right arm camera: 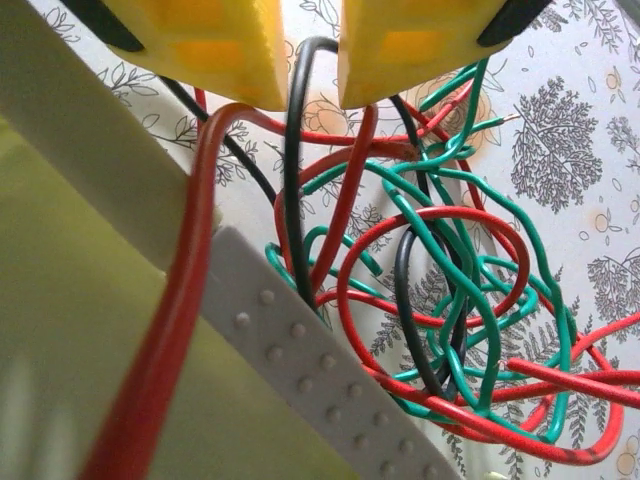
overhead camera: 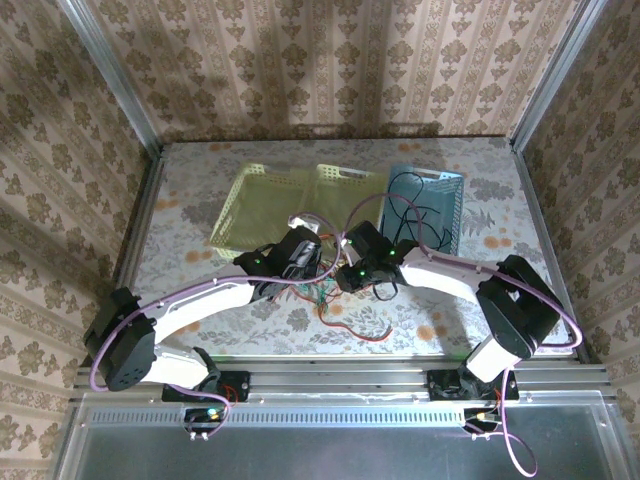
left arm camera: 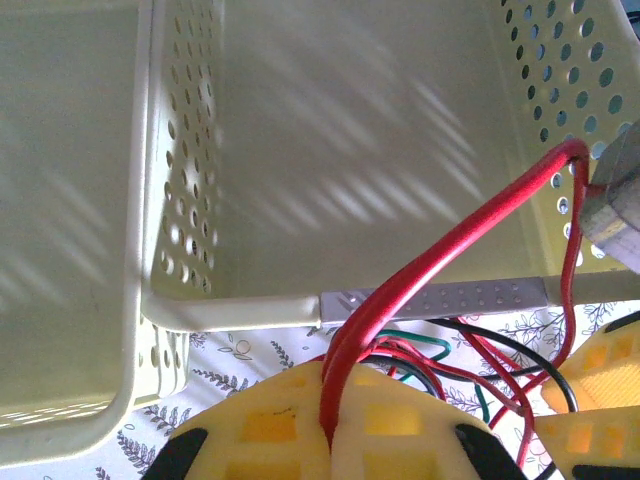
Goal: Untangle the cables
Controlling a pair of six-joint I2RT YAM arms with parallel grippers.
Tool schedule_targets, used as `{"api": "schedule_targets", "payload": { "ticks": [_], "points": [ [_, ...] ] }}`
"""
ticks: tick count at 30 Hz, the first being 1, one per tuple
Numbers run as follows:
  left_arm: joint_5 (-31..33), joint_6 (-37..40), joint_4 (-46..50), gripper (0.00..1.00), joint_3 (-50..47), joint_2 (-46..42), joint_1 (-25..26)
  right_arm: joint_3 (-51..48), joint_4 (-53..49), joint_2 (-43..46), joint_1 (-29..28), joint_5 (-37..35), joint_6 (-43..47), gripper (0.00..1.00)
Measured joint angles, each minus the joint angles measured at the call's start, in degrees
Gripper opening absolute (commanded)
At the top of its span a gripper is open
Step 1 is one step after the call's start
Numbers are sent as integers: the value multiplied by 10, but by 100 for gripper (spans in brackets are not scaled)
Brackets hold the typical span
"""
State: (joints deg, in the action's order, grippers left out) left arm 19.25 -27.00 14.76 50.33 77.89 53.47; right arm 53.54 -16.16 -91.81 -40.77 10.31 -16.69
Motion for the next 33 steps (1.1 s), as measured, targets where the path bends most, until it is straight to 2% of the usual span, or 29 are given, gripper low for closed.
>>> {"api": "schedule_targets", "payload": {
  "ticks": [7,14,19,33],
  "points": [
    [19,-9,25,0,0,0,0,-15,2,26,0,-19,-1,4],
    [72,-67,100,0,0,40,-16,-43,-40,194,21,-63,-2,3],
    [88,-102,149,0,1,90,-24,-43,-69,300,63,-139,-23,2],
    [90,-120,170,0,7,103,-26,-28,-180,434,143,-416,-111,1]
  ]
}}
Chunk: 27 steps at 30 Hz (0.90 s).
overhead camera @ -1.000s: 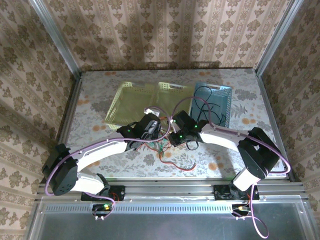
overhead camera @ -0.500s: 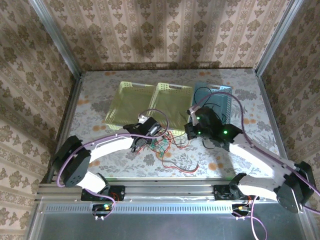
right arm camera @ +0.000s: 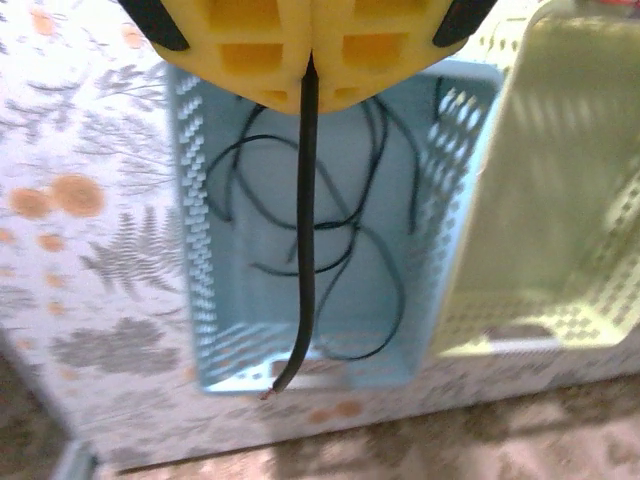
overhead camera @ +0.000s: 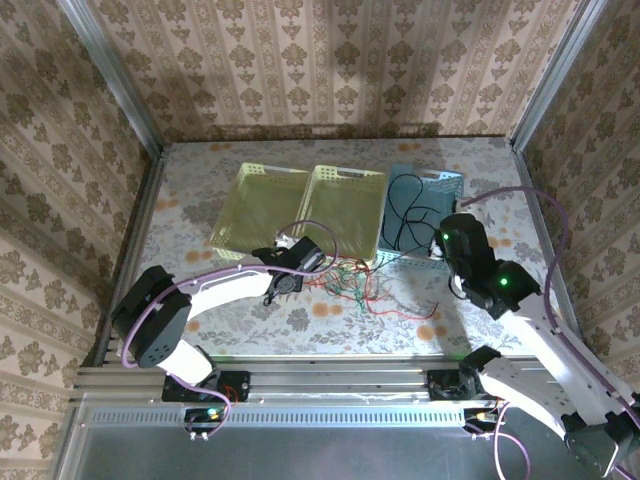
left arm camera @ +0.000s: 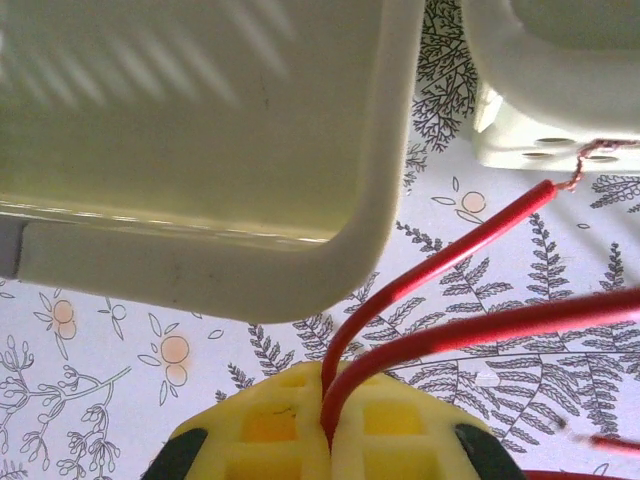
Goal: Untangle the cables
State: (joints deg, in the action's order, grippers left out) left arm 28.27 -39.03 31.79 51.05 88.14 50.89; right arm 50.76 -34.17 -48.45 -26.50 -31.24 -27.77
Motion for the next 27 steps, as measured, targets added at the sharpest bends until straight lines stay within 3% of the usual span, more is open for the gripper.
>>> {"api": "schedule_targets", "payload": {
  "ticks": [13,27],
  "points": [
    [-1,-26,15,0,-7,-6,-27,35,-139,44,47,-144,-96,0],
    [28,-69,66,0,-27,-39,-48,68,-195,99,76,-205,-125,0]
  ]
}}
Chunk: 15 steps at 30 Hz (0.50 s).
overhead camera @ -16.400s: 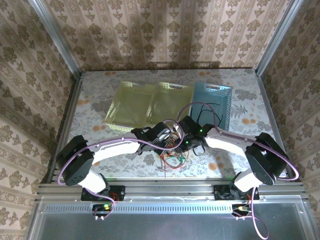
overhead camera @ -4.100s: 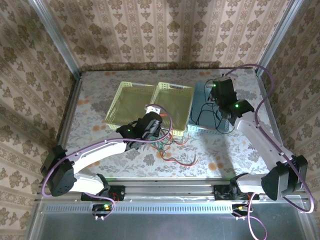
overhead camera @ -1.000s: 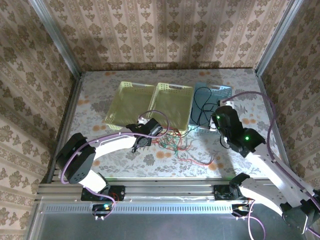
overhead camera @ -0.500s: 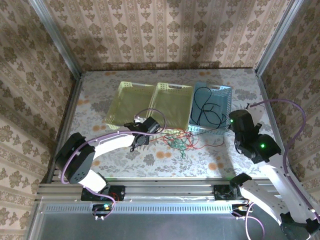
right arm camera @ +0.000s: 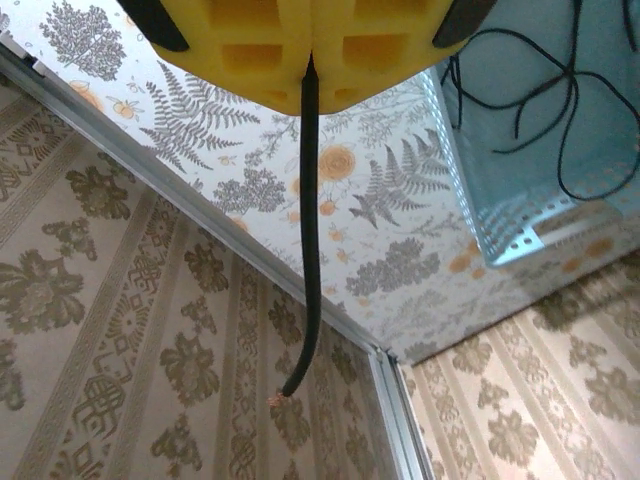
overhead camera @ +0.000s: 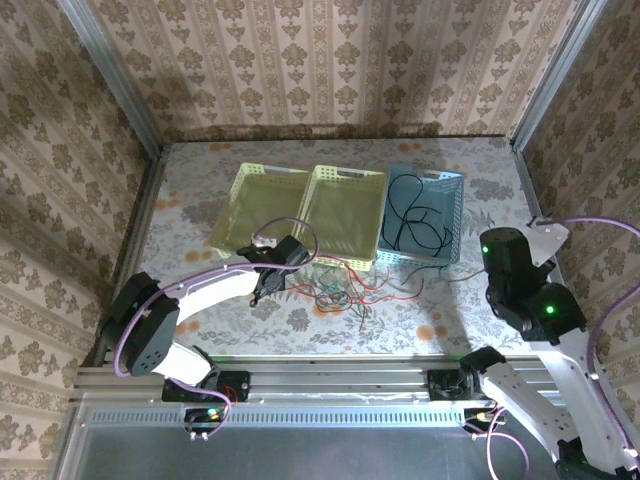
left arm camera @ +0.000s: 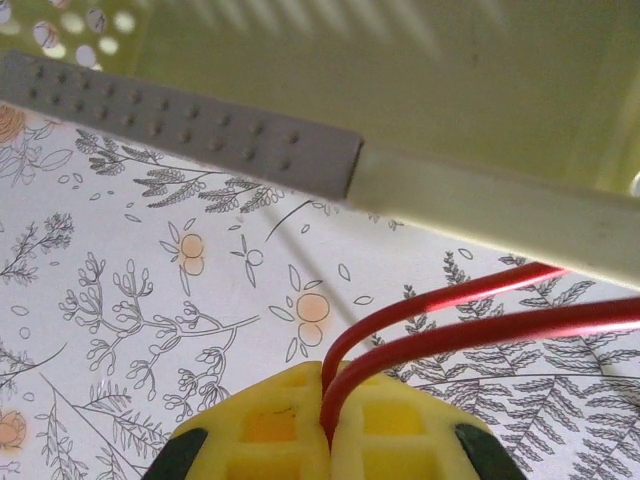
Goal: Untangle the cables
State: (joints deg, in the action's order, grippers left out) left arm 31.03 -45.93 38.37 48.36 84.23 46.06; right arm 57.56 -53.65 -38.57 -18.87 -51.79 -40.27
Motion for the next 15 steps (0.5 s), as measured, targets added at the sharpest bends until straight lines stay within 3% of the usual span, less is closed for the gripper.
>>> {"api": "schedule_targets", "payload": {
  "ticks": [3,7,15],
  "points": [
    [2,-4,0,0,-1,0,0,11,15,23,0,7,22,0],
    [-3,7,-22,0,-11,-2,7,26,64,33,0,76,70,0],
    [-30,48,-96,0,-17,-30,26,114,134,-32,-53,162,128,0]
  ]
}}
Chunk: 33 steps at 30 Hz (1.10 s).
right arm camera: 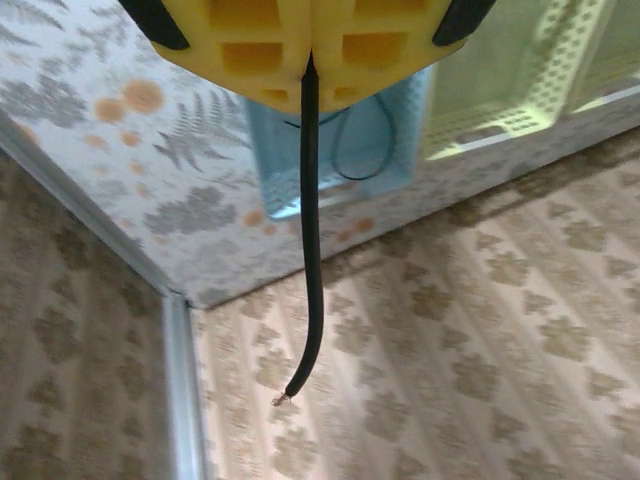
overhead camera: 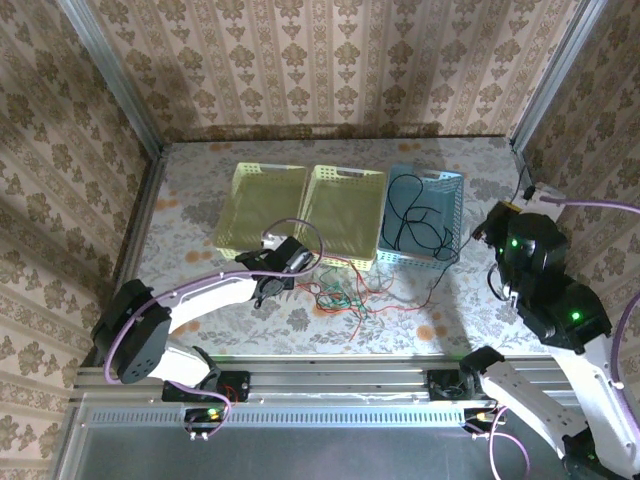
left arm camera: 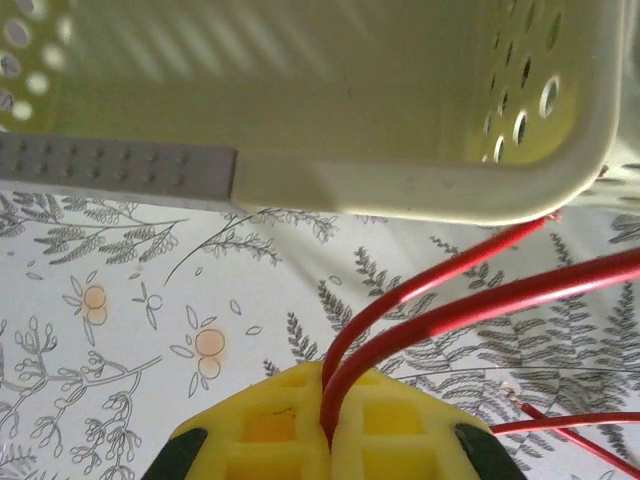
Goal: Untangle the cables
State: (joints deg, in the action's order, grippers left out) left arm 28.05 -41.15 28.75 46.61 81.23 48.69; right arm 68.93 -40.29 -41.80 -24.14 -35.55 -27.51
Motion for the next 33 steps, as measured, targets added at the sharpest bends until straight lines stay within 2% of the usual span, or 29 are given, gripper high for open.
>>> {"api": "schedule_targets", "payload": {
  "ticks": [6,14,20,26,33],
  "points": [
    [-3,4,-9,0,0,1,0,72,77,-57,-47,0,55,0],
    [-4,4,-6,0,0,5,3,145,193,-146,-48,-29,154,0],
    [-4,4,-2,0,0,6,5,208,222,-246,-38,-63,203,0],
    [-4,5,0,0,0,11,5,213,224,-343,-8,-83,216,0],
    [-3,5,6,0,0,14,5,168,233,-413,2,-126,215,0]
  ]
}}
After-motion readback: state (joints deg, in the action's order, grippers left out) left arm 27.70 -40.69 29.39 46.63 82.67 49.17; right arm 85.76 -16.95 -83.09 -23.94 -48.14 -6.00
